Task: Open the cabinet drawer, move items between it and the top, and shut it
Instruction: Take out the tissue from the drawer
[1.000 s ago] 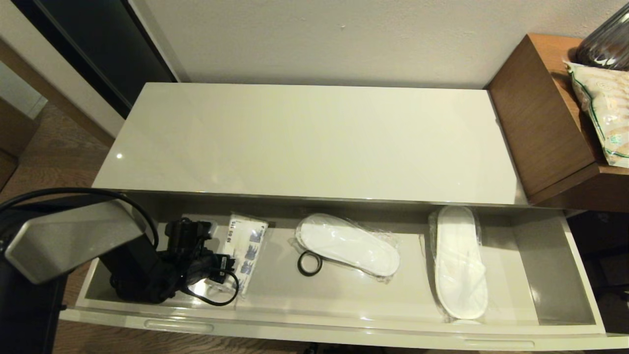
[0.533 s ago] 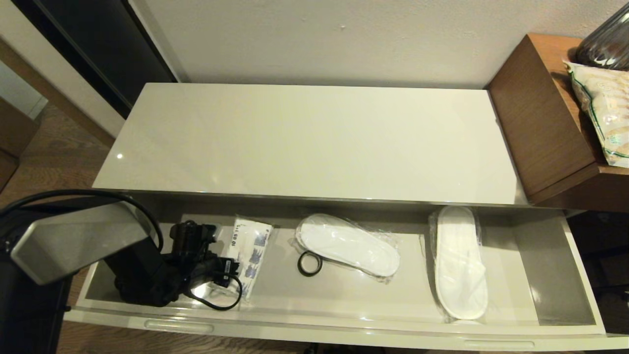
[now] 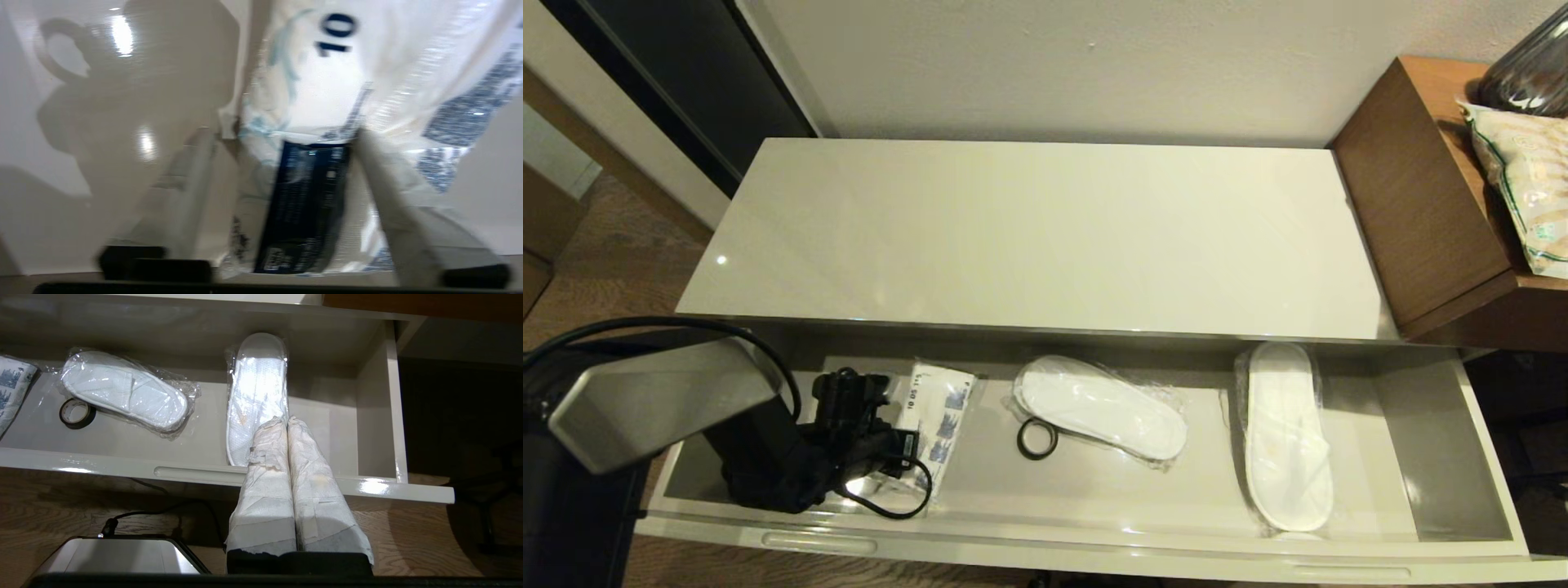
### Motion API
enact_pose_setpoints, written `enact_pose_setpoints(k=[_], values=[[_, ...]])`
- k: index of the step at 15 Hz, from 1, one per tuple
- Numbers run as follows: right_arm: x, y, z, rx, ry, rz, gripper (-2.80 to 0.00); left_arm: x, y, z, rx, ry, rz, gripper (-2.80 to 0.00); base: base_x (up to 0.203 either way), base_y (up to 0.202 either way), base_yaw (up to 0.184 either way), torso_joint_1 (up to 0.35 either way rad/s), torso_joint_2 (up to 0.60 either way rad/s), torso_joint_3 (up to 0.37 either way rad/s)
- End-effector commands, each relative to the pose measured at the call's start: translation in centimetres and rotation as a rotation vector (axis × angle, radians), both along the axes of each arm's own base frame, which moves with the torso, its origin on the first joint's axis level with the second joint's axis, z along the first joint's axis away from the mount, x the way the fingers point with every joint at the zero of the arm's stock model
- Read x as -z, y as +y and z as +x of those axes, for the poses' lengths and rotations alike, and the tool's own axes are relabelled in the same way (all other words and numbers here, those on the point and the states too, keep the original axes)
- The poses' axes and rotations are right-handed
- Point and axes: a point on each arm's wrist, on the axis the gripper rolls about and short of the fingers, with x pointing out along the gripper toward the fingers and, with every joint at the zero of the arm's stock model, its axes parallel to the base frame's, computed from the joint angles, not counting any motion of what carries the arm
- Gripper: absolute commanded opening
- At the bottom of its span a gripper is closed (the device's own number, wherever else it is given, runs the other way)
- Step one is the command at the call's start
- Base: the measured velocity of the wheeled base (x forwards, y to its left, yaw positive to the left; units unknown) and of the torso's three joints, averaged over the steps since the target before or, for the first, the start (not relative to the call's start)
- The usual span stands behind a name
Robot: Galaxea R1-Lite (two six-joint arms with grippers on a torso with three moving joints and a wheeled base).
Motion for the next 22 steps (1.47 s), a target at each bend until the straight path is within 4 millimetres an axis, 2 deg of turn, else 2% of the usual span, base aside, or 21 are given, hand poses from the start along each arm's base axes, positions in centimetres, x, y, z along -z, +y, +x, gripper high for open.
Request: enact_pose_setpoints(k=[1, 15, 19, 22], values=[[0.0, 0.0, 0.0, -0.001, -0.002, -0.001, -2.80, 0.2, 0.1, 0.0, -0.007, -0.003, 0.004, -2.80, 0.000, 0.000, 0.000, 0.000, 0.00, 0.000], [0.0, 0.0, 0.0, -0.001, -0.002, -0.001, -2.80, -0.1, 0.2, -0.5, -0.015, -0.001, 0.009, -2.80, 0.000, 0.000, 0.000, 0.000, 0.00, 0.000], [0.0, 0.0, 0.0, -0.001, -0.002, -0.001, -2.80, -0.7, 0.4, -1.0, -0.020, -0.025, 0.014, -2.80, 0.000, 0.000, 0.000, 0.000, 0.00, 0.000], [0.0, 0.0, 0.0, -0.001, -0.002, -0.001, -2.80, -2.0, 0.6, -1.9, -0.023, -0.034, 0.012, -2.80, 0.000, 0.000, 0.000, 0.000, 0.00, 0.000]])
